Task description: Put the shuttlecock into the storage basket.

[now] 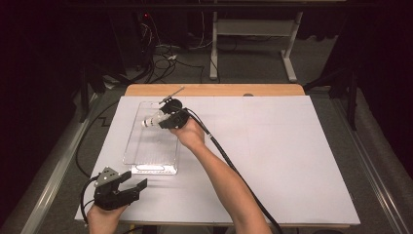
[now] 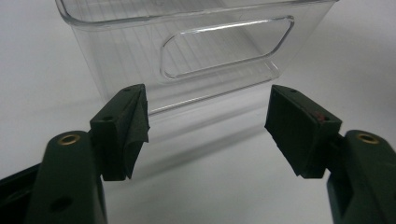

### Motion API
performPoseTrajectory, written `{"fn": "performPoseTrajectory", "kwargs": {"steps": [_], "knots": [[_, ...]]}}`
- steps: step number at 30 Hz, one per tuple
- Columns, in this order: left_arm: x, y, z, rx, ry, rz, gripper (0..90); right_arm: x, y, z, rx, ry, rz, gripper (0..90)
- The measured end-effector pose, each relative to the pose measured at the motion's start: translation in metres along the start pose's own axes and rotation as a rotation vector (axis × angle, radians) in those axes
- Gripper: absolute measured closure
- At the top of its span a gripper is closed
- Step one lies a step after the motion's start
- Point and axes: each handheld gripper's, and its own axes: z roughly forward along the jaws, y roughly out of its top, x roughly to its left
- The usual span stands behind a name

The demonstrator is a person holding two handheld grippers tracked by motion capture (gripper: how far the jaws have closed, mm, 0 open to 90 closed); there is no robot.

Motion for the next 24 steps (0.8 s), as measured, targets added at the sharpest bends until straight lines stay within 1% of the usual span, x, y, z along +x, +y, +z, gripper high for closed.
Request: {"fn": "performPoseTrajectory", "kwargs": {"steps": [6,8,11,12,16,24], "knots": [[0.0004,0.0002,0.0003,0.001,-0.004,0.0,31.0,0.0004,0.0,0.0038,0.007,0.001,0.001,87.1],[0.0005,0.0003,0.0003,0.002,-0.001,0.001,31.0,0.0002,0.0002,0.0038,0.009,-0.003,-0.006,86.8],[0.0006,0.0003,0.0003,0.002,-0.002,0.001,31.0,-0.0003,0.0,0.0036,0.011,-0.011,-0.004,86.1],[0.0005,0.0002,0.0004,0.001,-0.003,0.001,31.1,-0.001,-0.0002,0.0034,0.011,-0.015,-0.014,85.5],[0.0009,0.0003,0.0001,0.001,-0.001,-0.001,31.0,-0.0008,-0.0008,0.0045,0.023,-0.02,-0.022,83.5],[0.0011,0.0004,0.0006,0.002,-0.003,0.0,31.0,-0.0036,-0.0025,0.0064,0.037,-0.023,-0.003,78.9]]}}
